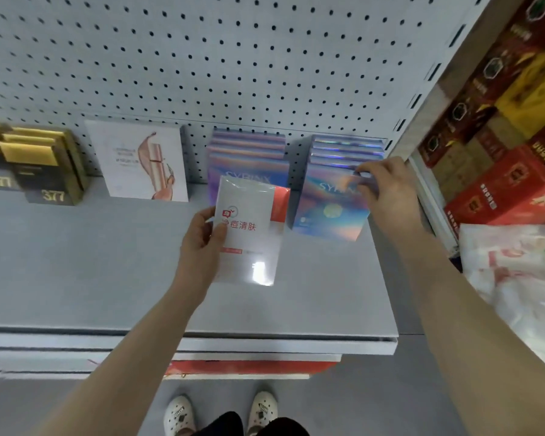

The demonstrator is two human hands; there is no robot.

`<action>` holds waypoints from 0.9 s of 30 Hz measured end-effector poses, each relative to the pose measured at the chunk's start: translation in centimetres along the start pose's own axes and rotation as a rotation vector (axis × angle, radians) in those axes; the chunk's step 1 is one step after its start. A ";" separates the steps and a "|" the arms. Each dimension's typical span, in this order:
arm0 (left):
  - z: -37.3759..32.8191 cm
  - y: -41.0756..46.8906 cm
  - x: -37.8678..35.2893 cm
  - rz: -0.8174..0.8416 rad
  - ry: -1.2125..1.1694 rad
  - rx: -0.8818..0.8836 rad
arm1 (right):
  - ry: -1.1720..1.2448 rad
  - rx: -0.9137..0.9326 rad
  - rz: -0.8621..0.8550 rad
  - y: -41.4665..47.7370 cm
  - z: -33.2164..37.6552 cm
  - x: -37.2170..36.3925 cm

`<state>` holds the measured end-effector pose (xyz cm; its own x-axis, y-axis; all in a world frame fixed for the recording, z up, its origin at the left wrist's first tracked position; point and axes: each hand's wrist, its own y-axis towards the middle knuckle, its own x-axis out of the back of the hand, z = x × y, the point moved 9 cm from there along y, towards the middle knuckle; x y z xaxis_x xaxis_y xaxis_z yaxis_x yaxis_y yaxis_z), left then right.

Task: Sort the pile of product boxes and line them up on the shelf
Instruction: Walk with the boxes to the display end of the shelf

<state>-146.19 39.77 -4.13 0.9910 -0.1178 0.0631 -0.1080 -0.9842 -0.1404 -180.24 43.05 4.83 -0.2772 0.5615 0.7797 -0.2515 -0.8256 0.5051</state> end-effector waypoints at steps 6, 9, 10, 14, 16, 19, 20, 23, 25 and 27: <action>0.0 -0.4 0.4 0.005 0.033 -0.026 | -0.290 0.039 -0.067 -0.5 0.9 -0.7; 0.1 -0.7 1.1 0.005 0.023 -0.023 | -0.148 0.089 -0.051 -0.4 4.7 -1.3; 0.1 -0.8 1.3 0.006 0.015 -0.023 | -0.028 0.115 0.008 -0.5 6.8 -2.0; 0.3 -1.5 2.9 0.010 -0.013 -0.034 | 0.297 0.175 0.403 -1.8 15.8 -6.9; 0.5 -1.8 4.6 -0.020 -0.016 -0.036 | 0.362 0.146 0.577 -2.3 18.5 -9.5; 1.1 -2.0 8.3 -0.076 0.042 -0.048 | 0.412 0.131 0.715 -2.5 21.5 -12.3; 1.3 -2.0 9.7 -0.090 0.067 -0.051 | 0.432 0.132 0.748 -2.5 22.7 -13.0; 1.8 -1.7 14.4 -0.124 0.151 -0.049 | 0.460 0.172 0.778 -2.6 27.1 -14.8; 2.1 -1.2 17.8 -0.125 0.215 -0.041 | 0.463 0.200 0.758 -2.6 30.6 -15.9; 2.5 -0.6 21.3 -0.106 0.275 -0.036 | 0.448 0.210 0.747 -2.6 34.0 -17.1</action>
<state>-124.78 38.15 -5.14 0.9390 -0.0411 0.3414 -0.0132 -0.9964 -0.0837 -143.35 33.66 2.79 -0.6475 -0.1938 0.7370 0.3027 -0.9530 0.0153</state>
